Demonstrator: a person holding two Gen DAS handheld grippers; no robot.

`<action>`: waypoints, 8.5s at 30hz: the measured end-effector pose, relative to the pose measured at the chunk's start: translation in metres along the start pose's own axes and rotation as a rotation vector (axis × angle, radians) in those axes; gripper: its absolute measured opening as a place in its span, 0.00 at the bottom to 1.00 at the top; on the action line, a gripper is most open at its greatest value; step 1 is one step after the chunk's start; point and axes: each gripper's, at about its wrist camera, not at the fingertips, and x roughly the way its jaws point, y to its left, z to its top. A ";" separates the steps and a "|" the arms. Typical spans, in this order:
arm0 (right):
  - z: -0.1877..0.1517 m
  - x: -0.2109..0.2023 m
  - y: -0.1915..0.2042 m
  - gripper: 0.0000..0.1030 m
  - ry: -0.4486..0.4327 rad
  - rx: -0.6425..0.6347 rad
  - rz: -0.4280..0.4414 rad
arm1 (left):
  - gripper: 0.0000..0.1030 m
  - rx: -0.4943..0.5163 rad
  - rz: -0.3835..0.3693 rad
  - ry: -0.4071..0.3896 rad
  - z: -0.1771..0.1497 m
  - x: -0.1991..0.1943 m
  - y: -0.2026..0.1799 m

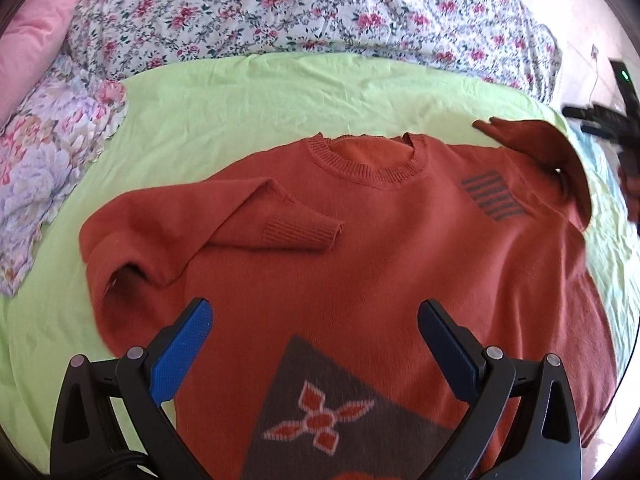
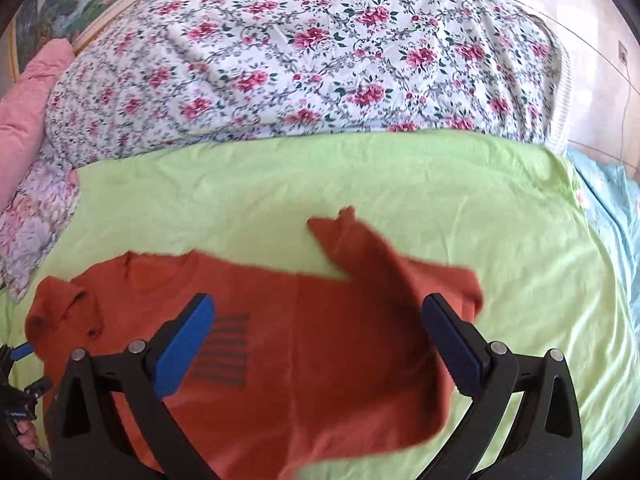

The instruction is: Fold small clothes

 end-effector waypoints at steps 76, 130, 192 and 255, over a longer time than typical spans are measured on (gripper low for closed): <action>-0.149 -0.009 0.081 0.58 0.005 0.369 0.571 | 0.59 -0.350 -0.442 0.068 -0.014 0.071 0.041; -0.148 0.069 0.210 0.43 0.275 0.018 0.592 | 0.61 -0.236 -0.147 -0.051 -0.016 -0.006 0.089; -0.170 -0.005 0.067 0.42 0.042 0.462 0.478 | 0.13 0.073 -0.481 -0.025 0.057 0.064 -0.106; -0.184 -0.043 0.054 0.26 0.085 0.246 0.231 | 0.46 -0.218 -0.191 0.081 -0.113 -0.060 0.087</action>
